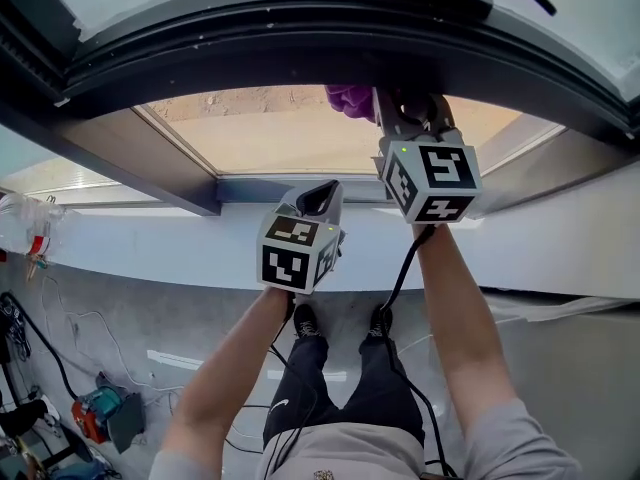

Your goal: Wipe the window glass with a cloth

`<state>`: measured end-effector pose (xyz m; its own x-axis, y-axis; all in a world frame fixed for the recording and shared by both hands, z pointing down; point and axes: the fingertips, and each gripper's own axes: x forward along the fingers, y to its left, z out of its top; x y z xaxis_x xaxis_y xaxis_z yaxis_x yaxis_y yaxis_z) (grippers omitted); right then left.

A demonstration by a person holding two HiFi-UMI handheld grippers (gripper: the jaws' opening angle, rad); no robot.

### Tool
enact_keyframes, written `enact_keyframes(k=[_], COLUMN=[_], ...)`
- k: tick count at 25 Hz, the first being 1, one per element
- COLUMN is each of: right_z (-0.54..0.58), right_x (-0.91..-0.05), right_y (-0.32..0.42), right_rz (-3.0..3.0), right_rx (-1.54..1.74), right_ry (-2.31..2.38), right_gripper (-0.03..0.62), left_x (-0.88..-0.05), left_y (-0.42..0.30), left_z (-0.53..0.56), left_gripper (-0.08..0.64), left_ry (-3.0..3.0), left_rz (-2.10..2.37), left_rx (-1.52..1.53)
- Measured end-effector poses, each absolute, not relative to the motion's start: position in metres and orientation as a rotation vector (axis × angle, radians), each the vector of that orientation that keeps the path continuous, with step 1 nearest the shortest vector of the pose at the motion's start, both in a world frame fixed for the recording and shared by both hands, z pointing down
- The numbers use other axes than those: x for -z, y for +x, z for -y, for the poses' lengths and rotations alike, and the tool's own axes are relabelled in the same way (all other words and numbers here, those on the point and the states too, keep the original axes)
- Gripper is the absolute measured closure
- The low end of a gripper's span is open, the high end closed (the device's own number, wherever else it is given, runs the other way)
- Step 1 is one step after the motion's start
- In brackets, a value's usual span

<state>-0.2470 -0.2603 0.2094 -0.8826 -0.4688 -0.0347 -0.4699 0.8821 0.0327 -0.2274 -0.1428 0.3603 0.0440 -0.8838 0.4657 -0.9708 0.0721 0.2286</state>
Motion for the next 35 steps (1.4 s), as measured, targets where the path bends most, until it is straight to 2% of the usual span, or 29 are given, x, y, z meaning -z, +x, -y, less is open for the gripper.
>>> enact_keyframes(k=[6,16,27,35], right_z=[0.267,0.278,0.272,0.268], right_x=[-0.215,-0.291,-0.444,-0.512], right_y=[-0.236,-0.237,-0.237,-0.246], right_rz=[-3.04,-3.098,-3.291,-3.315], right_rx=[-0.232,-0.166,-0.151,-0.201], right_ry=[-0.7,-0.634,-0.66,-0.654], right_gripper=[0.494,0.494,0.494,0.494], left_x=[-0.385,-0.452,-0.534,-0.571], left_y=[-0.213,-0.209,-0.222,-0.232], left_z=[0.154,0.163,0.159,0.163], left_gripper=[0.56,0.56,0.56,0.56], left_ry=[1.767,1.66,1.625,1.646], left_rz=[1.875,1.844,1.83,1.828], left_rx=[-0.236,-0.227,-0.245,-0.214])
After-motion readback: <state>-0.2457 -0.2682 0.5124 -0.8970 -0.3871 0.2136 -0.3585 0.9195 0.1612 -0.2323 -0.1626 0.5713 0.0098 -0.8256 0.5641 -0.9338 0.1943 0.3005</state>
